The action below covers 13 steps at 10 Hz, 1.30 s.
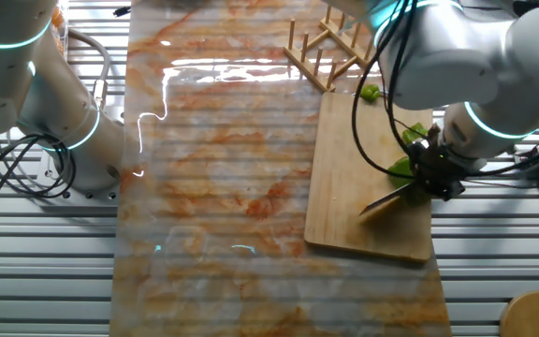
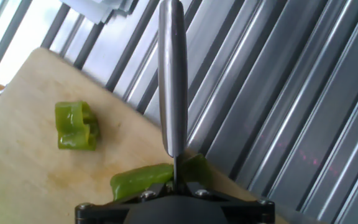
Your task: Chop the chili peppers
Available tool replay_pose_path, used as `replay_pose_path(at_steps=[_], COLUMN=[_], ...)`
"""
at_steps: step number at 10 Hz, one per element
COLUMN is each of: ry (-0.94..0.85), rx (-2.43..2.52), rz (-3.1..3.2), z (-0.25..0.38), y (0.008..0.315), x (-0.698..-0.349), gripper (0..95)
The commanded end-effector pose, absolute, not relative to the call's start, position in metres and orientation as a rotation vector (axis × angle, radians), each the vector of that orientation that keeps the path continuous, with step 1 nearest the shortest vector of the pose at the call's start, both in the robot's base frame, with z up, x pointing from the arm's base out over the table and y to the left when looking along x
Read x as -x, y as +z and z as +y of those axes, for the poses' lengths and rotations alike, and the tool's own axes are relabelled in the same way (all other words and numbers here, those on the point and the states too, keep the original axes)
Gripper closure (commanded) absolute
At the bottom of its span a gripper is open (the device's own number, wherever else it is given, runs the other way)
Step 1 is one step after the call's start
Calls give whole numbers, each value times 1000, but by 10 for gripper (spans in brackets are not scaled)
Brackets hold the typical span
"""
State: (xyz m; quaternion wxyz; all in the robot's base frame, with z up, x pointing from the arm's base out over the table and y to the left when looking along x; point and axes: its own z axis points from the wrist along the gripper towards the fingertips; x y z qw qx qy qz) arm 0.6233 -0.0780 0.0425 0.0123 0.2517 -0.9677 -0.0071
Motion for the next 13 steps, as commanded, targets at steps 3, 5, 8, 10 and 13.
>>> replay_pose_path(at_steps=[3,5,8,10,13], ry=[32,16,-24,-30,6], rx=[-815,-802,-825,-812,-810], rz=[-3005,-3035,-3070,-3080,-3068], z=[-86,-87,-87,-81,-76], y=[-19,-39,-30,-31,-33], x=[-587,-590,-601,-616,-622], gripper=[950,950,950,950,950])
